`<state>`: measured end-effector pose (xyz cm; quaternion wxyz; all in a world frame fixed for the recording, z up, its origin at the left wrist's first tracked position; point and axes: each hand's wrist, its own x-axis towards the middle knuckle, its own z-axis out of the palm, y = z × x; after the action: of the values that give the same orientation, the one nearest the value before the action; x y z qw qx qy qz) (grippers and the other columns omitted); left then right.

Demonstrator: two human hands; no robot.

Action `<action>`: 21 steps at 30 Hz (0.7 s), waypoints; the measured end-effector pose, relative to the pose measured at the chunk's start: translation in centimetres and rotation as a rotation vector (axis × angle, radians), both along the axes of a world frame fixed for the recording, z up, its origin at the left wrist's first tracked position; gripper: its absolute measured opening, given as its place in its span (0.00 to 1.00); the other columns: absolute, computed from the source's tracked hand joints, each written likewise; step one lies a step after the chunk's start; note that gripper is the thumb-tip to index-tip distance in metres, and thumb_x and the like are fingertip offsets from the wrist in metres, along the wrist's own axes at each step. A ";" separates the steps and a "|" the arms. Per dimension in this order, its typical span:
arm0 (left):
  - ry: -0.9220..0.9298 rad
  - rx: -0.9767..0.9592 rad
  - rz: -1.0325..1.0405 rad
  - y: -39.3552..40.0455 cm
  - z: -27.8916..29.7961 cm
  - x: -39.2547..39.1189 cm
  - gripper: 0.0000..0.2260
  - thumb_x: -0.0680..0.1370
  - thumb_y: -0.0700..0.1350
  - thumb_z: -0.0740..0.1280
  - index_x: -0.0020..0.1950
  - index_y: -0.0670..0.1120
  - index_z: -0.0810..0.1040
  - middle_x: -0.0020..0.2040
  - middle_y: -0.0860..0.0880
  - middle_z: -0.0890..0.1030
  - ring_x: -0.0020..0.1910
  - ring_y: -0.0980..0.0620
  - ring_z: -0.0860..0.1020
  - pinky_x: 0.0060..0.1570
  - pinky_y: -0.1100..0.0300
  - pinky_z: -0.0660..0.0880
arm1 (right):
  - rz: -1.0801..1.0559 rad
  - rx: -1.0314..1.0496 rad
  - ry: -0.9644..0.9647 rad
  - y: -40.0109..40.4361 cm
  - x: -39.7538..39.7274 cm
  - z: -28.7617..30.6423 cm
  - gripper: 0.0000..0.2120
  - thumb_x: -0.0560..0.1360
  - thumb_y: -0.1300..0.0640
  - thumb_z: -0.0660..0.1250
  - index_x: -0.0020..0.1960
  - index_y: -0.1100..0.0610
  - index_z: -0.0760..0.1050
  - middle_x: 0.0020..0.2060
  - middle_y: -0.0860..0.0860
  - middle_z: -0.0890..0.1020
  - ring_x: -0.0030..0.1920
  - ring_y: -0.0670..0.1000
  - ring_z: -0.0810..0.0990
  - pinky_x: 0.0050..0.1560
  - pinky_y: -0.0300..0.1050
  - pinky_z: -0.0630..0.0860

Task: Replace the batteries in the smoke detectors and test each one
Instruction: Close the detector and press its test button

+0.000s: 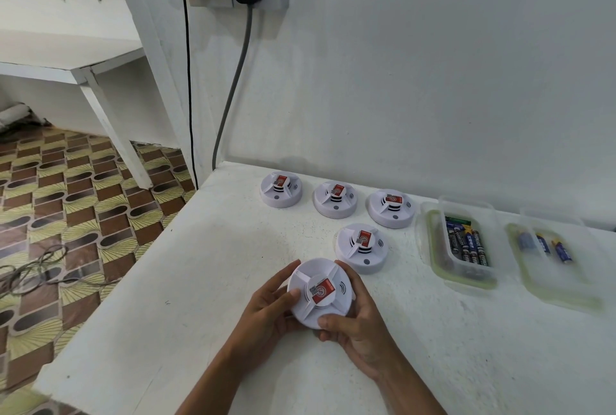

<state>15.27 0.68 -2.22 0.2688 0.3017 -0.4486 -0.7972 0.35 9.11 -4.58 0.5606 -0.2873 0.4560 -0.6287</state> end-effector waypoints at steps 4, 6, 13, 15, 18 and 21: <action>-0.003 -0.004 0.007 0.0 0.0 0.0 0.22 0.74 0.42 0.64 0.68 0.48 0.71 0.57 0.49 0.83 0.55 0.43 0.81 0.43 0.53 0.81 | 0.000 0.006 0.018 0.0 0.0 0.1 0.41 0.58 0.64 0.76 0.69 0.49 0.67 0.59 0.58 0.78 0.51 0.59 0.79 0.34 0.47 0.78; -0.002 -0.004 0.007 0.0 0.0 -0.1 0.21 0.74 0.41 0.63 0.68 0.48 0.71 0.57 0.49 0.83 0.55 0.43 0.82 0.42 0.54 0.81 | 0.002 0.006 0.023 0.0 0.0 0.1 0.41 0.59 0.64 0.76 0.69 0.49 0.67 0.59 0.59 0.77 0.51 0.59 0.79 0.34 0.47 0.78; 0.005 0.000 0.002 0.0 0.0 0.0 0.22 0.74 0.41 0.63 0.68 0.48 0.70 0.58 0.47 0.83 0.56 0.42 0.81 0.43 0.53 0.81 | 0.001 0.016 0.038 0.0 0.0 0.0 0.41 0.58 0.64 0.77 0.68 0.48 0.67 0.59 0.58 0.78 0.52 0.59 0.78 0.35 0.47 0.78; -0.002 -0.001 0.001 0.0 0.0 0.0 0.22 0.74 0.42 0.64 0.69 0.48 0.70 0.58 0.47 0.83 0.56 0.41 0.81 0.44 0.52 0.81 | 0.003 0.011 0.029 0.0 -0.1 0.0 0.39 0.60 0.66 0.75 0.68 0.48 0.68 0.58 0.57 0.78 0.51 0.58 0.79 0.35 0.48 0.78; 0.000 0.001 -0.005 0.0 -0.1 0.0 0.22 0.74 0.42 0.64 0.69 0.48 0.70 0.60 0.46 0.82 0.57 0.41 0.80 0.45 0.50 0.81 | 0.005 0.011 0.022 0.0 -0.1 -0.1 0.38 0.61 0.68 0.74 0.68 0.48 0.68 0.58 0.57 0.78 0.51 0.58 0.79 0.35 0.48 0.78; 0.000 -0.002 -0.004 -0.1 -0.1 0.1 0.22 0.74 0.42 0.64 0.69 0.48 0.70 0.59 0.47 0.82 0.57 0.41 0.80 0.45 0.52 0.81 | 0.004 0.016 0.025 -0.1 -0.1 -0.2 0.39 0.62 0.68 0.74 0.68 0.48 0.68 0.59 0.57 0.78 0.52 0.58 0.79 0.36 0.49 0.78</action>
<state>15.34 0.62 -2.31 0.2672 0.3006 -0.4499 -0.7974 0.21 9.03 -4.77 0.5582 -0.2916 0.4675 -0.6204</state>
